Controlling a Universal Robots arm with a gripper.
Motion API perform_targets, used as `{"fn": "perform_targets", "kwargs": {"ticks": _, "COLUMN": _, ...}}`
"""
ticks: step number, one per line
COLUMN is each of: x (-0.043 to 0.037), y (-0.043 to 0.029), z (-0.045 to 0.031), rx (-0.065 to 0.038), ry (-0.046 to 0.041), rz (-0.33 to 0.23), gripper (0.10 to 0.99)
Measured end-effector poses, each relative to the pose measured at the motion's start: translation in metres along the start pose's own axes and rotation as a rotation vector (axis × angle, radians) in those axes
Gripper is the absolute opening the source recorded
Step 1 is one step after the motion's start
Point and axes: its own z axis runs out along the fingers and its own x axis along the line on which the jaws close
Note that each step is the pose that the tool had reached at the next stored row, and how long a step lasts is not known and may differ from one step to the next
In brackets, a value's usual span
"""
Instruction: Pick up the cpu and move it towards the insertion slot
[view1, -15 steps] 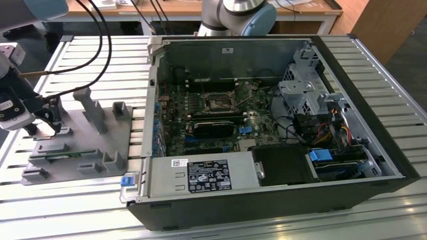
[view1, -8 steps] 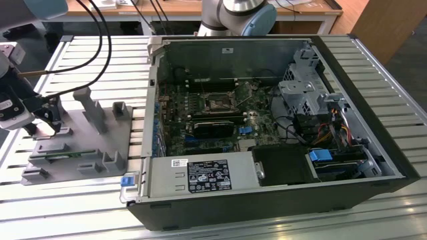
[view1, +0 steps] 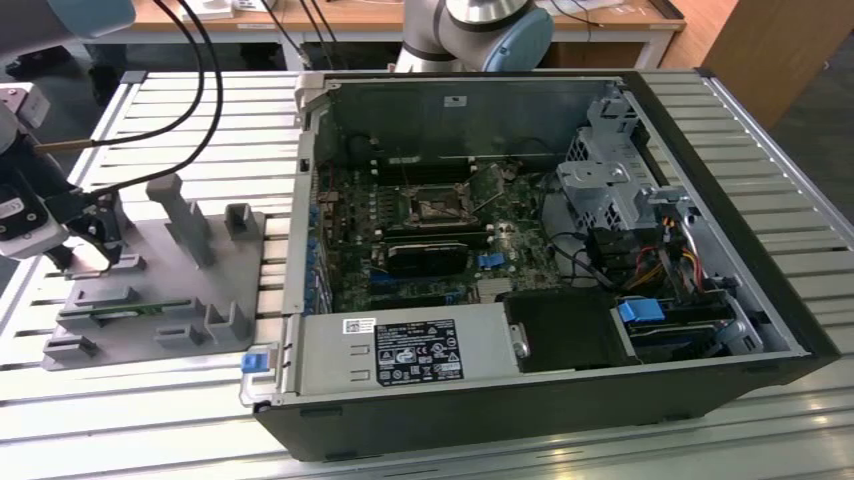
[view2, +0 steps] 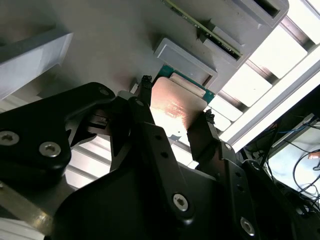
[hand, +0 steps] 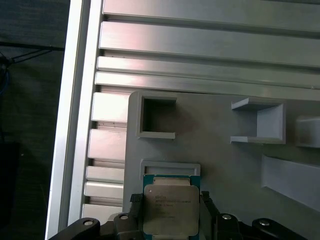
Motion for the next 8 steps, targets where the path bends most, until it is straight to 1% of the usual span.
{"fn": "perform_targets", "kwargs": {"ticks": 8, "x": 0.0000, "y": 0.0007, "z": -0.0014, "rx": 0.000, "ry": 0.0003, "rz": 0.000, "gripper": 0.537}}
